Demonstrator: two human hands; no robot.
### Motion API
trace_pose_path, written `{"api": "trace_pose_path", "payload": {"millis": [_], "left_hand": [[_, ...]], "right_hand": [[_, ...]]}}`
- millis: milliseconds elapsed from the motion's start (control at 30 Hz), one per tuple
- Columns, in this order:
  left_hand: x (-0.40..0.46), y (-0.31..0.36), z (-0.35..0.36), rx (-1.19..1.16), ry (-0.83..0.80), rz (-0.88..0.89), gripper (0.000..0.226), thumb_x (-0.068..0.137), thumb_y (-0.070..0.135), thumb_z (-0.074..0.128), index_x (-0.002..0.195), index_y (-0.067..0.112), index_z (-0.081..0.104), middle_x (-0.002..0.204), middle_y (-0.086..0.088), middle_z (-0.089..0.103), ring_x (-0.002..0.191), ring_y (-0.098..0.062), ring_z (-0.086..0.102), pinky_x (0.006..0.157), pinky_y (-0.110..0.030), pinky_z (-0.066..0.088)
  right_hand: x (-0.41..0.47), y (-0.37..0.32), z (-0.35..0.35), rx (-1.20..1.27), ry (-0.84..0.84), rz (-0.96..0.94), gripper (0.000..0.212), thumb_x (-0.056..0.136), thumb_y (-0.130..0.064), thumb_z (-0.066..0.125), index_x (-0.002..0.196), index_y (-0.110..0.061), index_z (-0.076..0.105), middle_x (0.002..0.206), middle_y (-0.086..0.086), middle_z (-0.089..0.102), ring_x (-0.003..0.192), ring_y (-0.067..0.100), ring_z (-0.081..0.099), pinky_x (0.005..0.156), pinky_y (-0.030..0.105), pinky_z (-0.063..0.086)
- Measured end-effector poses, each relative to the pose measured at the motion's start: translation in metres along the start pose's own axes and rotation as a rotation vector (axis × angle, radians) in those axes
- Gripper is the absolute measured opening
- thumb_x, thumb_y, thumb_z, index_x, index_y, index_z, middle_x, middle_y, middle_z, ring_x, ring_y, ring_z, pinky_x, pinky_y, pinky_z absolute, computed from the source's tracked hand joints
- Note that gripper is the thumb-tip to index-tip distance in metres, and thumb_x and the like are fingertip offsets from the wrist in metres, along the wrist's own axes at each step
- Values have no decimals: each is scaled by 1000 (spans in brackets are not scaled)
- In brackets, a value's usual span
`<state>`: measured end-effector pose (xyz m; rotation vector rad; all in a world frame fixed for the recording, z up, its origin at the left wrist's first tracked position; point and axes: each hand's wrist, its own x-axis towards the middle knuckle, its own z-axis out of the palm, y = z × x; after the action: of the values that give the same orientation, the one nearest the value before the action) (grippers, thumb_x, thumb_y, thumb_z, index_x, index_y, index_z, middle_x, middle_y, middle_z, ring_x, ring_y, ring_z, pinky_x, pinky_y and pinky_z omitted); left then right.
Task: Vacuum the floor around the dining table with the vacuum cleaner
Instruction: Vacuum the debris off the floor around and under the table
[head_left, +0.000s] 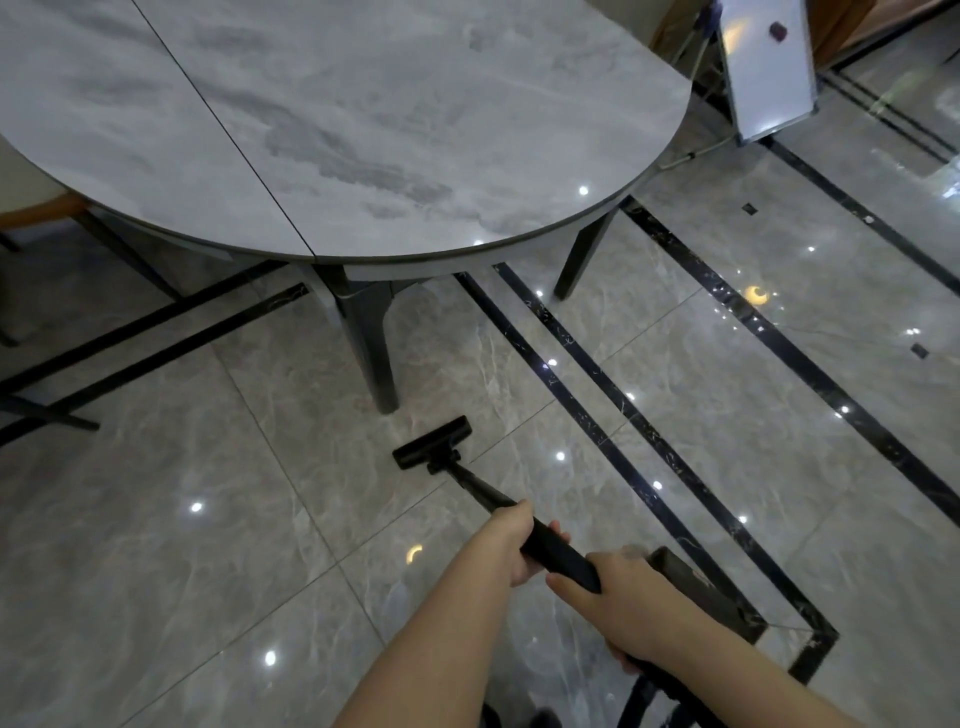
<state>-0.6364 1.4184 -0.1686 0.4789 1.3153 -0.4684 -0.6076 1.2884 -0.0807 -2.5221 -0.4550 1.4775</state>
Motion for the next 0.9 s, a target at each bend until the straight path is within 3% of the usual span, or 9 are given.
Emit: {"api": "trace_pose_path", "payload": {"millis": [200, 333, 500, 633, 900], "left_hand": [[-12, -20, 18, 12, -35, -34, 35, 105, 22, 45, 133, 0, 44, 86, -15, 64, 64, -21, 63, 35, -29, 53], [-15, -29, 31, 21, -57, -60, 36, 104, 22, 48, 133, 2, 44, 86, -15, 65, 68, -22, 66, 42, -32, 57], [-17, -40, 46, -7, -94, -84, 35, 103, 21, 49, 132, 2, 45, 85, -14, 65, 70, -22, 66, 48, -34, 57], [-18, -49, 56, -31, -121, -92, 34, 102, 20, 51, 131, 2, 48, 84, -14, 65, 70, -22, 66, 35, -31, 53], [-21, -77, 65, -35, -136, -93, 32, 101, 21, 53, 126, 2, 47, 81, -13, 65, 70, -22, 66, 51, -35, 58]], "right_hand": [[-20, 18, -5, -44, 30, 78, 44, 94, -60, 52, 91, -17, 62, 67, 0, 68, 54, 19, 71, 52, 25, 56], [-29, 26, -13, -28, 18, 126, 41, 94, -57, 53, 90, -17, 61, 66, 2, 68, 40, 11, 61, 48, 25, 55], [-40, 35, -24, -69, 27, 148, 44, 94, -57, 51, 87, -15, 59, 64, 3, 69, 39, 14, 60, 45, 27, 52], [-45, 45, -29, -67, 16, 167, 45, 93, -59, 51, 87, -15, 59, 67, 4, 70, 44, 16, 63, 47, 27, 53], [-60, 68, -22, -42, 18, 164, 51, 93, -62, 50, 87, -12, 60, 70, 6, 70, 42, 16, 61, 44, 25, 51]]}}
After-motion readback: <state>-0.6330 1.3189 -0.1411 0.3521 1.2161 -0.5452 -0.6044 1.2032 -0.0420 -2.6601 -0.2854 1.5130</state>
